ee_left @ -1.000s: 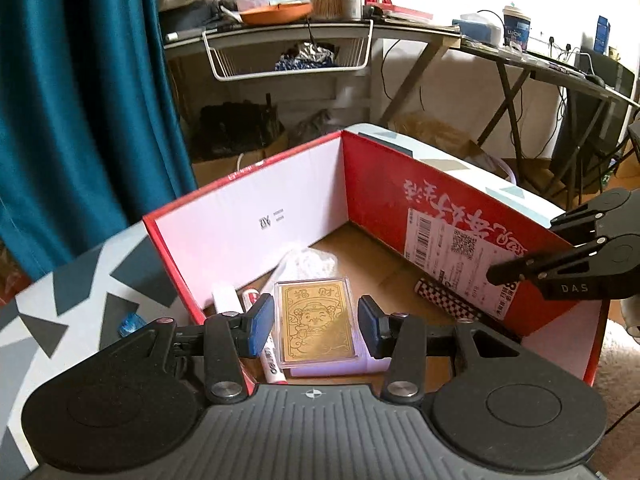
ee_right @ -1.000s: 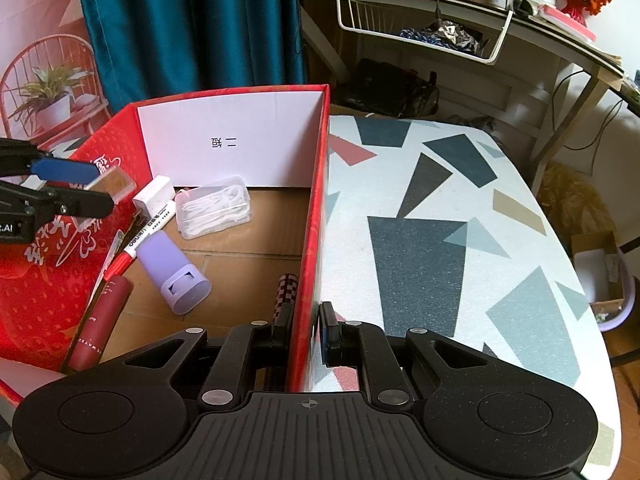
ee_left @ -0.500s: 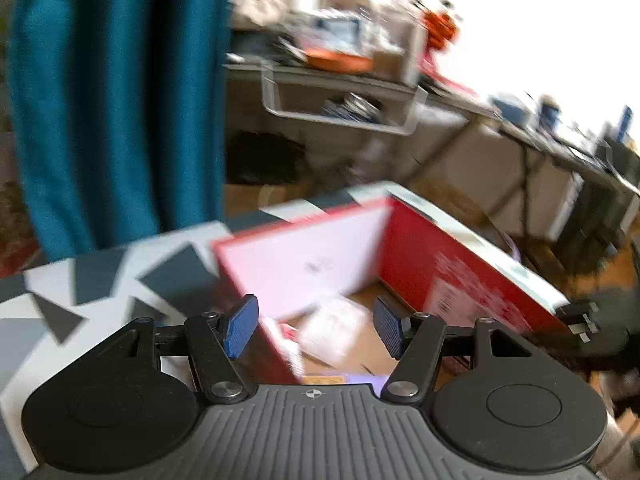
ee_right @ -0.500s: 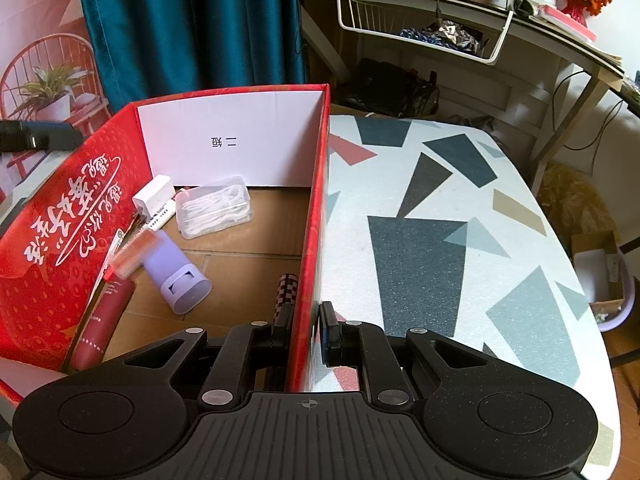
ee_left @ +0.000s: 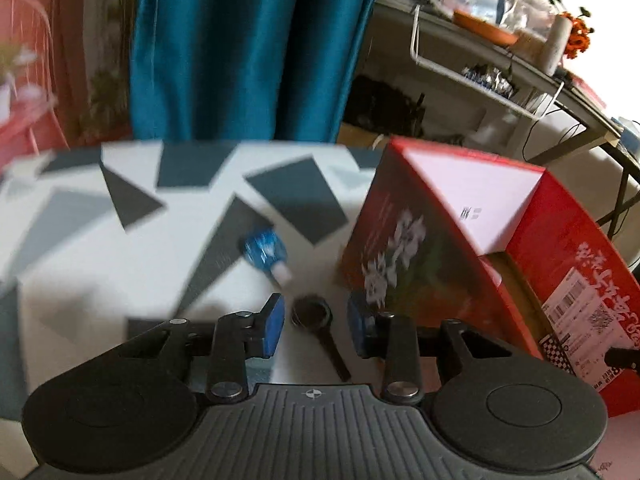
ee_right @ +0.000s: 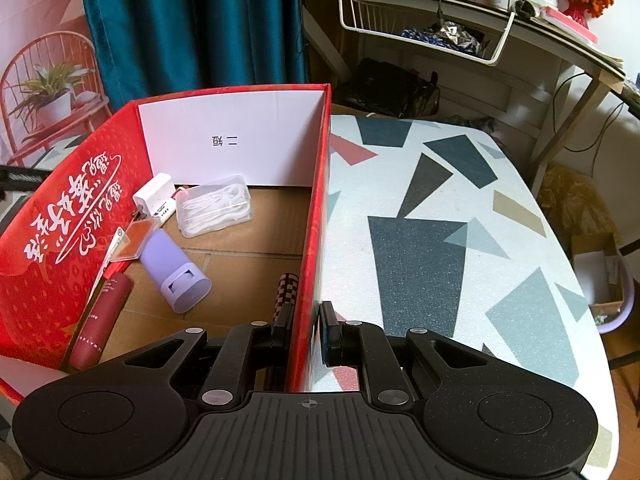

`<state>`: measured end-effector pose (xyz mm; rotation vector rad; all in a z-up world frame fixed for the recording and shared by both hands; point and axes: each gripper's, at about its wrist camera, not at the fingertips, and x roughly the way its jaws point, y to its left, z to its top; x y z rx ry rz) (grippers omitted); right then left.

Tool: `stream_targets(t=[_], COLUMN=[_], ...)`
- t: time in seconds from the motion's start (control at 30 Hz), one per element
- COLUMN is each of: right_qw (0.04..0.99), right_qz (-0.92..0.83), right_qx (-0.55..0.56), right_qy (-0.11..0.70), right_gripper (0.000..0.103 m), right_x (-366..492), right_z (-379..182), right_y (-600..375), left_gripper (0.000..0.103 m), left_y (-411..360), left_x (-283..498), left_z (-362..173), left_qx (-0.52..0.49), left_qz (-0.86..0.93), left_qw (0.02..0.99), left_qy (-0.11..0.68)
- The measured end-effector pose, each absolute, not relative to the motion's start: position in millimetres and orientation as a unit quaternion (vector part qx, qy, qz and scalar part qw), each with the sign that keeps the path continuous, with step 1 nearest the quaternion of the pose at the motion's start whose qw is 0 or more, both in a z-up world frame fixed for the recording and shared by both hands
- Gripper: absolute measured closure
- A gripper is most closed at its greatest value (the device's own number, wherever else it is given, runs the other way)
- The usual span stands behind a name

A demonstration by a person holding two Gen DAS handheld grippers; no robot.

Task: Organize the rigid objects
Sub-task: 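Close the left gripper on the black key's ring and lift it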

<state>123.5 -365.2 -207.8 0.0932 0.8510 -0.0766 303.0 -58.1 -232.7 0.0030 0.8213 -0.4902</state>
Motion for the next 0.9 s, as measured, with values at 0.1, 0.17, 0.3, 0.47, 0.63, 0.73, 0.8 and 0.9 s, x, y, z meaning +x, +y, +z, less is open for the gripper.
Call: stream_targets(t=[0.1, 0.17, 0.3, 0.47, 0.63, 0.73, 0.8, 0.9], right_qw=[0.910, 0.910, 0.910, 0.910, 0.910, 0.910, 0.910, 0.910], right_qz=[-0.037, -0.035, -0.033, -0.033, -0.033, -0.033, -0.033, -0.033], right_qx=[0.049, 0.051, 0.048, 0.047, 0.045, 0.045, 0.046, 0.048], right_qy=[0.411, 0.410, 0.411, 0.411, 0.412, 0.412, 0.411, 0.410], right_gripper=[0.091, 0.091, 0.090, 0.090, 0.090, 0.090, 0.090, 0.090], right_x=[123, 122, 123, 125, 125, 125, 125, 124], right_z=[-208, -208, -207, -208, -209, -209, -209, -209], right_y=[-366, -367, -367, -366, -366, -366, -366, -366], left_gripper=[0.066, 0.066, 0.069, 0.070, 0.075, 0.075, 0.075, 0.075], left_y=[-61, -66, -73, -78, -85, -83, -76, -63], left_x=[313, 316, 316, 307, 297, 290, 285, 278], left_z=[-250, -260, -270, -270, -267, -265, -265, -263], left_qx=[-0.020, -0.013, 0.033, 0.079, 0.129, 0.143, 0.142, 0.133], left_qz=[-0.235, -0.237, -0.247, -0.252, -0.247, -0.245, -0.243, -0.237], left_qw=[0.880, 0.877, 0.873, 0.876, 0.876, 0.875, 0.875, 0.877], left_qy=[0.413, 0.418, 0.419, 0.402, 0.394, 0.392, 0.393, 0.397])
